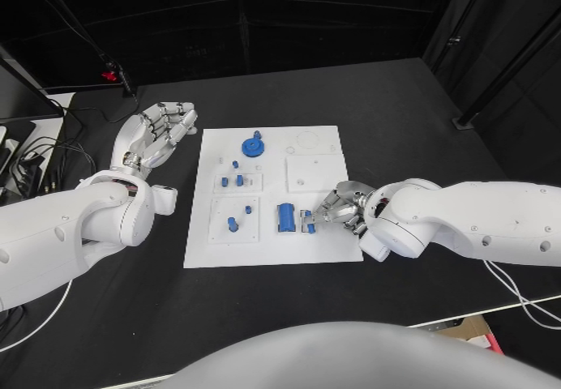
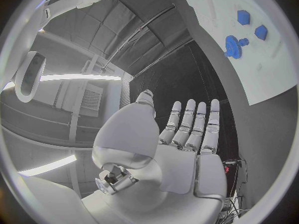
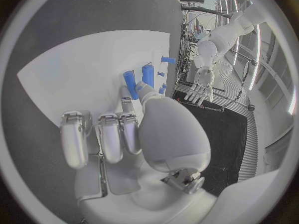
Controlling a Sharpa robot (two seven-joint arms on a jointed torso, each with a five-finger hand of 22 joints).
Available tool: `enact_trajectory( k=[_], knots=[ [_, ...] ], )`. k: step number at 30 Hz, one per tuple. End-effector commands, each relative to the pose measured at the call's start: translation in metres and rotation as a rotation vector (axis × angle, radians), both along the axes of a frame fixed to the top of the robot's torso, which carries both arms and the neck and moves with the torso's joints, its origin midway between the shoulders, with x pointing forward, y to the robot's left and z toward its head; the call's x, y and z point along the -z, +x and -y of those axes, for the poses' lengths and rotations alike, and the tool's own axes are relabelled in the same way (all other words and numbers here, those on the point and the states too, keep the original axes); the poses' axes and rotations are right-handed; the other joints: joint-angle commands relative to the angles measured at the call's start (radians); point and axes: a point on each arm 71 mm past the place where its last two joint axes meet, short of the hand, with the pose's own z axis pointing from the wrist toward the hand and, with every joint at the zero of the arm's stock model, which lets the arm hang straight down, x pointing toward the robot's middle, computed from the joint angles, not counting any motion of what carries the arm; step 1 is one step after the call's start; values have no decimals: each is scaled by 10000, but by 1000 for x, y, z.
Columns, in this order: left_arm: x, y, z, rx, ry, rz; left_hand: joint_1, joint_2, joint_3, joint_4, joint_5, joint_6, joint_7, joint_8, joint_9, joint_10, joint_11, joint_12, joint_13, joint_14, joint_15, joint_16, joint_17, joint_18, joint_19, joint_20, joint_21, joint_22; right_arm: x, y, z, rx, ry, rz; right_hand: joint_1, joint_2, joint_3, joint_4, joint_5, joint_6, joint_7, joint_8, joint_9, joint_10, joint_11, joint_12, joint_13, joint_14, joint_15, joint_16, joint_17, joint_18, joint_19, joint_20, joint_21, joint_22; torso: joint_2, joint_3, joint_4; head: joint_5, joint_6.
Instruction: Assemble the parts on the task board
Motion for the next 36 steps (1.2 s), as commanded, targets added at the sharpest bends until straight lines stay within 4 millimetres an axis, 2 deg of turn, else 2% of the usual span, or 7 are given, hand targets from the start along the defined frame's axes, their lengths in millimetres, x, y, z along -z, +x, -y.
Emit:
enact_trajectory(
  k=[1, 18, 26, 29, 33, 36],
  knots=[
    [-3, 0, 2, 132, -87, 213, -2, 111, -38, 3, 52, -81, 1354, 64, -15, -12, -23, 69, -14, 72, -9, 29, -10, 8, 62, 20, 33, -2, 0, -1, -3, -207, -20, -82, 24, -118, -114, 0, -41, -39, 91, -53, -22, 1078, 77, 43, 2630, 1041, 83, 25, 2635, -72, 1025, 73, 33, 2634, 4, 1, 0, 5, 0],
    [-2, 0, 2, 137, -84, 199, -2, 111, -38, 3, 52, -81, 1354, 64, -15, -12, -23, 69, -14, 72, -9, 29, -10, 8, 62, 20, 33, -2, 1, -1, -4, -241, -12, -76, 0, -174, -284, 24, -38, -127, 135, -126, -38, 1078, 122, 43, 2630, 1041, 96, 25, 2635, -72, 1025, 84, 33, 2634, 2, 2, 2, 18, 0],
    [-2, 0, 2, 141, -84, 195, 1, 113, -40, 2, 53, -83, 1354, 66, -15, -12, -24, 72, -14, 74, -9, 31, -14, 8, 61, 20, 34, -2, 1, -1, -3, -235, -27, -97, -151, -160, -522, 159, -38, -171, 184, -166, -36, 1078, 159, 43, 2630, 1041, 133, 25, 2635, -72, 1025, 110, 33, 2634, 1, -2, -7, 12, 0],
    [-2, 0, 2, 145, -84, 191, 11, 118, -44, 0, 59, -88, 1354, 69, -15, -10, -24, 79, -14, 78, -10, 38, -25, 8, 61, 20, 37, -3, 1, -1, -3, -247, -35, -118, -311, -139, -714, 297, -31, -170, 192, -161, -24, 1078, 170, 43, 2630, 1041, 151, 25, 2635, -72, 1025, 130, 33, 2634, 0, 0, -9, 15, 0],
    [-2, 0, 2, 145, -83, 186, 11, 118, -44, 0, 59, -88, 1354, 69, -15, -10, -24, 79, -14, 78, -10, 38, -25, 8, 61, 20, 37, -3, 1, -2, -2, -253, -41, -127, -744, -55, -1178, 700, -31, -172, 177, -102, 14, 1078, 158, 43, 2630, 1041, 157, 25, 2635, -72, 1025, 148, 33, 2634, 0, 2, -7, 8, 0],
    [-2, 0, 2, 149, -84, 180, 11, 118, -44, 0, 59, -88, 1354, 69, -15, -10, -24, 79, -14, 78, -10, 38, -25, 8, 61, 20, 37, -3, 1, -2, -2, -235, -47, -122, -948, 123, -1612, 973, -384, -55, 107, 49, 102, 1078, 101, 43, 2630, 1041, 92, 25, 2635, -72, 1025, 105, 33, 2634, -1, 4, -4, 13, 0]
  ],
)
